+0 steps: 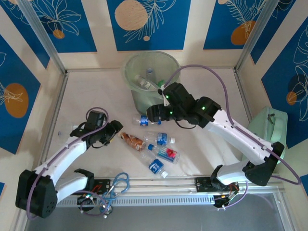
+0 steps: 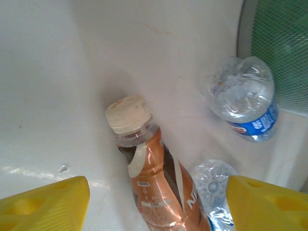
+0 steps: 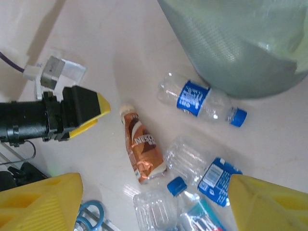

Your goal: Put the plastic bottles in the bin

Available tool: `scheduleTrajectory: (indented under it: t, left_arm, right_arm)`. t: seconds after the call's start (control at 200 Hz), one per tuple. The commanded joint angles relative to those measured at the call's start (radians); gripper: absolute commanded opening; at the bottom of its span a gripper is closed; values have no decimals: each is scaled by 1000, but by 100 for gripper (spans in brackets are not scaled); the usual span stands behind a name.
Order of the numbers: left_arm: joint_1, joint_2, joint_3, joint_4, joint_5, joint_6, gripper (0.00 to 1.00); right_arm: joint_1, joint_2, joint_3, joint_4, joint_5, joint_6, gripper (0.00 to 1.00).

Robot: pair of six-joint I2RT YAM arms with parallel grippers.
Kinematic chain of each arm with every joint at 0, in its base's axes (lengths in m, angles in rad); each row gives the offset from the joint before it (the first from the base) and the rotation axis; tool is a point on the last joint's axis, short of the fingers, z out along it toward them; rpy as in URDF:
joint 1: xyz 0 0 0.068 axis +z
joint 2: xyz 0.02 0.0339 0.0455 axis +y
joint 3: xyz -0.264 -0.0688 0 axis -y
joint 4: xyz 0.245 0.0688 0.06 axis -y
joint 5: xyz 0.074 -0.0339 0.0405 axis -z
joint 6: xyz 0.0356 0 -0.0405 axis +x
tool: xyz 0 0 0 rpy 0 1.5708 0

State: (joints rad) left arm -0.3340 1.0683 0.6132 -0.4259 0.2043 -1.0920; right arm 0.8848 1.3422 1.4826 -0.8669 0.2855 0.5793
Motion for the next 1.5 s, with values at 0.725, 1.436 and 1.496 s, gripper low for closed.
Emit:
scheduleTrajectory:
  t: [0.725,1.436,1.496]
  left_arm:
    - [-157,329,152,10,-96,-81,72]
    - [-158,470,239,32,-103,-64,52]
    - [-158,474,241,29,-106,-60,52]
  right_arm:
    - [11,-63,-94,70,28,72,79]
    - [-9,-95,-96,45,29,68,79]
    - [-11,-96,-97,46,27,68,79]
